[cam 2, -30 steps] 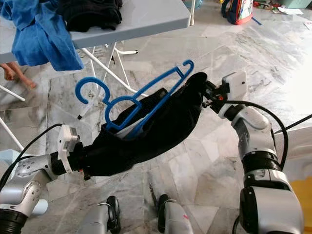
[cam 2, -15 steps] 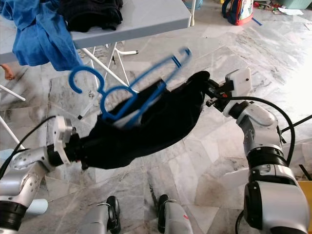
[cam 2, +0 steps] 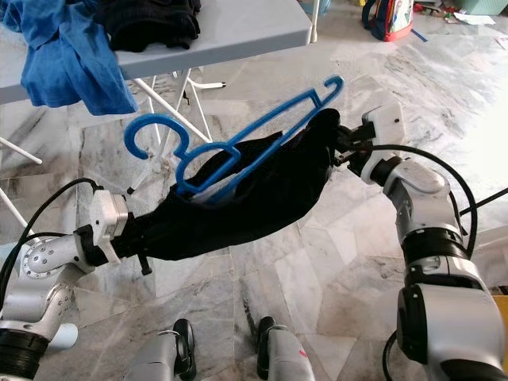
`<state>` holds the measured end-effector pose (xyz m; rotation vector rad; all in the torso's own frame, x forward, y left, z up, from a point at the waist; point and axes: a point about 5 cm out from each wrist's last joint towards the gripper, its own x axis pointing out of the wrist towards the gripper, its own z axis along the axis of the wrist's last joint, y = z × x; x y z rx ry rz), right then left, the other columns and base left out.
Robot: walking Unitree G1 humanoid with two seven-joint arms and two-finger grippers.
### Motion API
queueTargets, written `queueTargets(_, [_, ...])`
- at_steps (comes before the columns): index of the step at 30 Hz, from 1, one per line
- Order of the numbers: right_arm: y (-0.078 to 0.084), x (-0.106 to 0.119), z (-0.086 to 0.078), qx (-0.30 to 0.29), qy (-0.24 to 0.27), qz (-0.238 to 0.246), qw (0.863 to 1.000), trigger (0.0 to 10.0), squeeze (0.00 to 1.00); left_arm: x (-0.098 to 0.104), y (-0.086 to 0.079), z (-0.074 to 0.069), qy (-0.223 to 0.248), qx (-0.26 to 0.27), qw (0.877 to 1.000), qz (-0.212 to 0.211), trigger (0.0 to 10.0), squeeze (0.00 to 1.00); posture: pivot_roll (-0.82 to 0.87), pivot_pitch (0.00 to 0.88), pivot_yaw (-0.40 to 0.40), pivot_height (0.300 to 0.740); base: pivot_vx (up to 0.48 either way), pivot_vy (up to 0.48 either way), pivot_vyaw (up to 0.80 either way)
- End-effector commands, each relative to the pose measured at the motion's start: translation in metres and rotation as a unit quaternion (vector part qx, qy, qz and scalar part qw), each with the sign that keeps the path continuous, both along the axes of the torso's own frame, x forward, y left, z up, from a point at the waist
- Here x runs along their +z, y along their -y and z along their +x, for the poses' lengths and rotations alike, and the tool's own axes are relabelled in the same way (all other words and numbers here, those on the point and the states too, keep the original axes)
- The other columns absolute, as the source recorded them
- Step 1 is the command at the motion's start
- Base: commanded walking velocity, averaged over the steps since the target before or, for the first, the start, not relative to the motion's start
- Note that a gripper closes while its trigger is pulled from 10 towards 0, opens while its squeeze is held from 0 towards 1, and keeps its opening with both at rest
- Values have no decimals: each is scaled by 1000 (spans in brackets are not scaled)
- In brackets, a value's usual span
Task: Hang hanger
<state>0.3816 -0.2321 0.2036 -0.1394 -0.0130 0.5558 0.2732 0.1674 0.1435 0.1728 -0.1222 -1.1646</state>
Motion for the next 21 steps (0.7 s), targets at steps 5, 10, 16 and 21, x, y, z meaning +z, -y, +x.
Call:
queueTargets(5, [12, 0, -2, -12, -18, -28, 999, 0, 0, 1, 6, -9, -6, -45, 999, -1, 0, 0, -83, 280, -42, 740, 0, 0, 0])
queueTargets(10, [12, -1, -3, -14, -19, -29, 999, 0, 0, -13, -5, -4, -33, -15, 999, 22, 0, 0, -83, 279, -43, 740, 0, 0, 0])
queueTargets(16, [14, 3, -3, -14, -12, -29, 999, 0, 0, -25, -19, 0, -56, 26, 998, 33, 0, 0, -84, 276, -38, 740, 0, 0, 0])
queueTargets(21, [15, 3, -3, -12, -10, -31, 999, 0, 0, -30, -25, 3, -56, 46, 997, 35, 0, 0, -86, 275, -42, 740, 0, 0, 0])
